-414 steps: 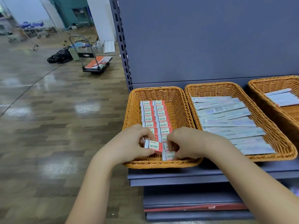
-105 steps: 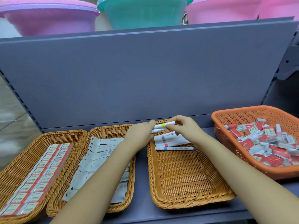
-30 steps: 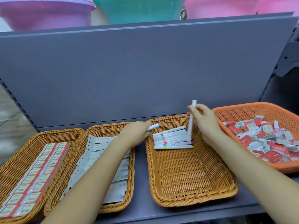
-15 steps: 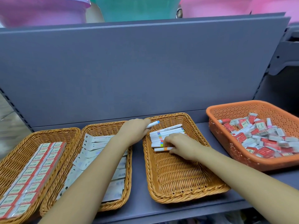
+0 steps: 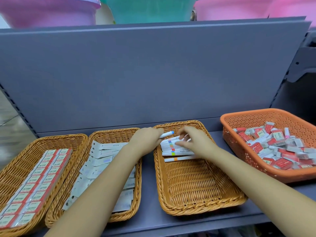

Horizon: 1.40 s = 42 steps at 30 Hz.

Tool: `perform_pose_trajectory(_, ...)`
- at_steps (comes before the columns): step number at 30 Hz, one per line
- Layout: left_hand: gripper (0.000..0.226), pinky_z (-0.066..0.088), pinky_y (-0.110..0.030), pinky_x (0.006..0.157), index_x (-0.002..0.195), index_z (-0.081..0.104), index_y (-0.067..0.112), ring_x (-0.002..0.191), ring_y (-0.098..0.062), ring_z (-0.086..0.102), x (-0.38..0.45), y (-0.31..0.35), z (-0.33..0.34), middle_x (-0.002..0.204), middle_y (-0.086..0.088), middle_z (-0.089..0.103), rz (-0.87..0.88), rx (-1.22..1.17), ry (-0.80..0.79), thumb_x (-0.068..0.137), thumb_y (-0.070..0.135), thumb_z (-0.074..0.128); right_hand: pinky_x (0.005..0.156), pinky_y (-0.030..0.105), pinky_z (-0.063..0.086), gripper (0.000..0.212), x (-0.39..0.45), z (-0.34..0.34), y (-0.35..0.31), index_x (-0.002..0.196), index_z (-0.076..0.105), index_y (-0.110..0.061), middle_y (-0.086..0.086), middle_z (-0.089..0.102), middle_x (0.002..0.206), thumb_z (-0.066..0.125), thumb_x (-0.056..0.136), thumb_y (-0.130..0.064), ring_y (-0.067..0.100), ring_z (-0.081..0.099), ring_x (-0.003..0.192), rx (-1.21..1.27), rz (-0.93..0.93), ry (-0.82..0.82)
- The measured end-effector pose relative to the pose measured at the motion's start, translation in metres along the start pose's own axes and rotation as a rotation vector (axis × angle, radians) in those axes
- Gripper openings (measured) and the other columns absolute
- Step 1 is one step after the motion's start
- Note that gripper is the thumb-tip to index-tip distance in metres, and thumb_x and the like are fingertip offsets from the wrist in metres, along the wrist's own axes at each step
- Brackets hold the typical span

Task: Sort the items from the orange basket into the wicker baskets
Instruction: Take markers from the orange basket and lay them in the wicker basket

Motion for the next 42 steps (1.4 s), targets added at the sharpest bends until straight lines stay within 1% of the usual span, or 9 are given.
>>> perform_pose_trajectory(3, 0.022, 0.039, -0.031, 0.062, 0.105, 0.050, 0.014, 0.078, -0.019, 0.052, 0.000, 0.007, -0.002, 0.097, -0.004, 0.061, 0.027, 0.000, 0.000, 0.101, 0.032, 0.037, 0.069, 0.007, 0.042, 0.018, 0.008, -0.011, -0.013, 0.104, 0.060, -0.018, -0.011, 0.059, 0.088, 0.065, 0.087, -0.022, 0.002, 0.056, 0.078, 0.187, 0.010, 0.031)
perform_pose_trajectory(5, 0.023, 0.040, -0.031, 0.064, 0.104, 0.050, 0.014, 0.085, -0.022, 0.056, 0.001, 0.010, -0.003, 0.099, -0.004, 0.061, 0.039, -0.002, 0.007, 0.101, 0.032, 0.037, 0.064, 0.008, 0.044, 0.002, 0.012, -0.009, -0.019, 0.091, 0.063, -0.016, -0.010, 0.062, 0.078, 0.063, 0.088, -0.016, 0.001, 0.057, 0.067, 0.229, 0.008, 0.020)
perform_pose_trajectory(9, 0.021, 0.037, -0.028, 0.061, 0.103, 0.050, 0.015, 0.076, -0.017, 0.049, 0.000, 0.007, -0.004, 0.094, -0.002, 0.058, 0.038, -0.001, -0.001, 0.100, 0.032, 0.039, 0.066, 0.015, 0.046, 0.008, 0.012, -0.018, -0.010, 0.080, 0.064, -0.017, -0.008, 0.062, 0.069, 0.064, 0.087, -0.012, 0.005, 0.058, 0.060, 0.235, 0.034, 0.035)
perform_pose_trajectory(14, 0.019, 0.031, -0.025, 0.054, 0.104, 0.050, 0.015, 0.073, -0.014, 0.045, -0.001, 0.006, -0.004, 0.086, 0.001, 0.050, 0.033, -0.037, -0.008, 0.101, 0.029, 0.038, 0.073, 0.022, 0.045, 0.006, 0.009, -0.027, -0.003, 0.091, 0.066, -0.018, -0.004, 0.065, 0.085, 0.066, 0.086, -0.021, 0.010, 0.057, 0.079, -0.066, -0.037, -0.014)
perform_pose_trajectory(20, 0.017, 0.038, -0.031, 0.062, 0.100, 0.051, 0.015, 0.078, -0.018, 0.049, 0.003, 0.016, -0.001, 0.090, 0.000, 0.055, 0.077, -0.065, -0.015, 0.099, 0.031, 0.043, 0.081, 0.031, 0.042, 0.018, 0.008, -0.012, -0.032, 0.101, 0.065, -0.017, -0.004, 0.060, 0.094, 0.051, 0.095, -0.027, 0.017, 0.051, 0.096, -0.463, -0.236, -0.054)
perform_pose_trajectory(24, 0.017, 0.038, -0.027, 0.064, 0.105, 0.054, 0.017, 0.080, -0.013, 0.047, 0.002, 0.010, 0.003, 0.096, 0.001, 0.057, 0.065, -0.073, -0.028, 0.096, 0.031, 0.049, 0.088, 0.028, 0.038, 0.022, -0.001, -0.026, -0.010, 0.109, 0.065, -0.015, -0.002, 0.063, 0.110, 0.052, 0.095, -0.025, 0.017, 0.049, 0.109, -0.486, -0.163, -0.049)
perform_pose_trajectory(28, 0.013, 0.046, -0.028, 0.069, 0.101, 0.056, 0.019, 0.086, -0.015, 0.054, -0.002, -0.003, 0.005, 0.100, 0.000, 0.061, 0.034, -0.088, -0.015, 0.094, 0.030, 0.051, 0.090, 0.030, 0.041, 0.020, -0.018, -0.039, 0.015, 0.109, 0.066, -0.016, -0.001, 0.061, 0.110, 0.055, 0.093, -0.023, 0.016, 0.051, 0.108, -0.470, -0.090, -0.060)
perform_pose_trajectory(34, 0.017, 0.045, -0.027, 0.070, 0.103, 0.056, 0.019, 0.090, -0.015, 0.055, -0.002, -0.007, 0.001, 0.102, 0.000, 0.061, 0.018, -0.091, 0.014, 0.096, 0.032, 0.049, 0.092, 0.033, 0.041, 0.019, -0.031, 0.005, 0.019, 0.107, 0.066, -0.017, 0.003, 0.056, 0.110, 0.057, 0.091, -0.024, 0.019, 0.052, 0.107, -0.522, -0.097, -0.274)
perform_pose_trajectory(42, 0.020, 0.044, -0.026, 0.067, 0.105, 0.056, 0.019, 0.088, -0.014, 0.054, -0.004, 0.009, 0.000, 0.105, 0.000, 0.060, 0.066, -0.095, 0.029, 0.097, 0.034, 0.046, 0.078, 0.036, 0.046, 0.009, -0.036, 0.024, 0.021, 0.093, 0.052, -0.024, 0.000, 0.056, 0.104, 0.057, 0.088, -0.018, 0.022, 0.053, 0.099, -0.611, -0.061, -0.277)
Point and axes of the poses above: each hand's wrist, its own x-axis towards the middle knuckle, its own z-axis out of the palm, y = z × x, the point moved 8 cm from there along x, towards the middle knuckle
